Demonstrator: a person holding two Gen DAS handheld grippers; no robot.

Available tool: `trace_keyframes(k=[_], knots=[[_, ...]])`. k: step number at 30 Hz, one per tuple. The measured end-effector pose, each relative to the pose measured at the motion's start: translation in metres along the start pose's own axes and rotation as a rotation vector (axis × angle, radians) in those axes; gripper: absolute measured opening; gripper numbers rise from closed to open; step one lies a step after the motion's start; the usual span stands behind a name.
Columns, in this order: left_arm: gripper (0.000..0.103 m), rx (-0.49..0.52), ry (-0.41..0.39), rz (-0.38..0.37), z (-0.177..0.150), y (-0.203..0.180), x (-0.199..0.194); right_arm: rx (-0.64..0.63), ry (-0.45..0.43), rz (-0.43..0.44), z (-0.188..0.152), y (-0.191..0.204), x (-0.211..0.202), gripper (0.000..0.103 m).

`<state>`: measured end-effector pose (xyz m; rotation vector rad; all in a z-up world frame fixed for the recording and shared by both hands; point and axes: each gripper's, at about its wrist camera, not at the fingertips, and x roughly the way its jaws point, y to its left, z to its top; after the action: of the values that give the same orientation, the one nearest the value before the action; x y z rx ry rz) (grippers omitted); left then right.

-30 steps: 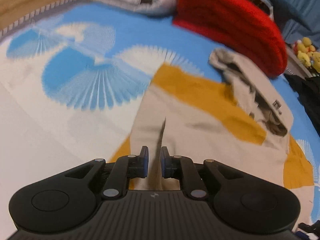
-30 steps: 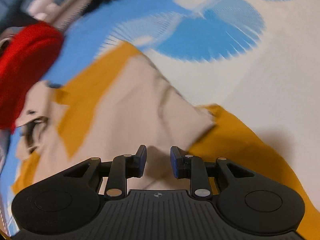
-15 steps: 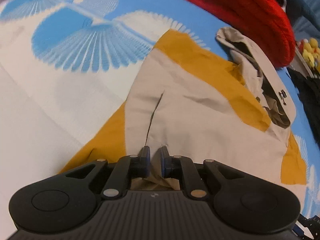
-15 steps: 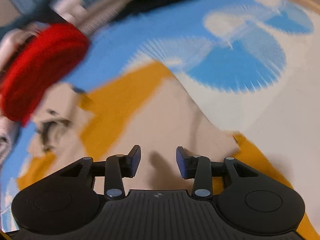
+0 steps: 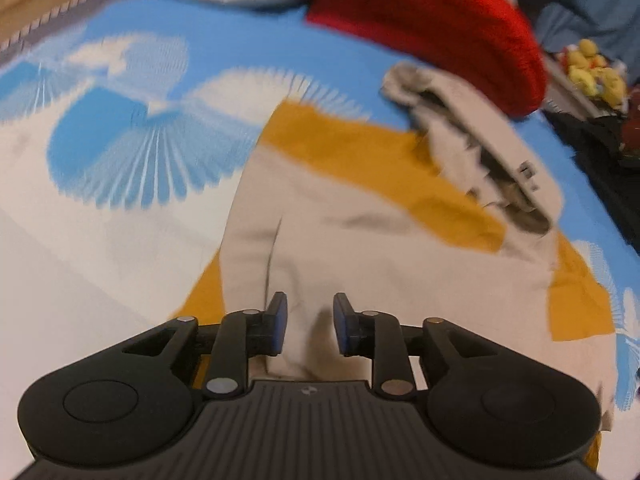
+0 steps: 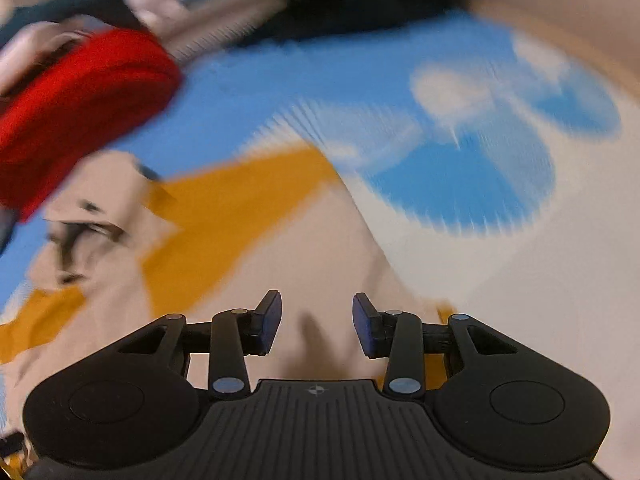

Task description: Fold large clothes

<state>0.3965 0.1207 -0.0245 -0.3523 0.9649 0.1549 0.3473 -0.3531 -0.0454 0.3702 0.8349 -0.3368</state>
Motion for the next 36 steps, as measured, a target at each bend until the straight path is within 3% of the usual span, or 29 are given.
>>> trace_keyframes(k=[3, 6, 15, 19, 22, 26, 36], knots=[[0.041, 0.016, -0.048, -0.006, 0.004, -0.006, -0.020, -0.101, -0.119, 0.055, 0.005, 0.015, -0.031, 0.044], [0.045, 0.028, -0.093, -0.010, 0.004, -0.011, -0.037, -0.174, -0.188, 0.082, 0.004, 0.021, -0.053, 0.046], [0.069, 0.106, -0.217, -0.058, -0.008, -0.032, -0.078, -0.212, -0.236, 0.113, 0.001, 0.011, -0.093, 0.046], [0.082, 0.193, -0.334, -0.058, -0.015, -0.047, -0.098, -0.221, -0.244, 0.107, -0.003, 0.005, -0.102, 0.050], [0.085, 0.265, -0.422, -0.047, -0.020, -0.058, -0.110, -0.251, -0.258, 0.099, -0.005, 0.004, -0.107, 0.058], [0.085, 0.297, -0.469, -0.062, -0.023, -0.065, -0.116, -0.290, -0.300, 0.096, -0.004, 0.001, -0.115, 0.075], [0.082, 0.414, -0.489, -0.088, -0.019, -0.075, -0.104, -0.279, -0.300, 0.122, 0.014, -0.002, -0.112, 0.076]])
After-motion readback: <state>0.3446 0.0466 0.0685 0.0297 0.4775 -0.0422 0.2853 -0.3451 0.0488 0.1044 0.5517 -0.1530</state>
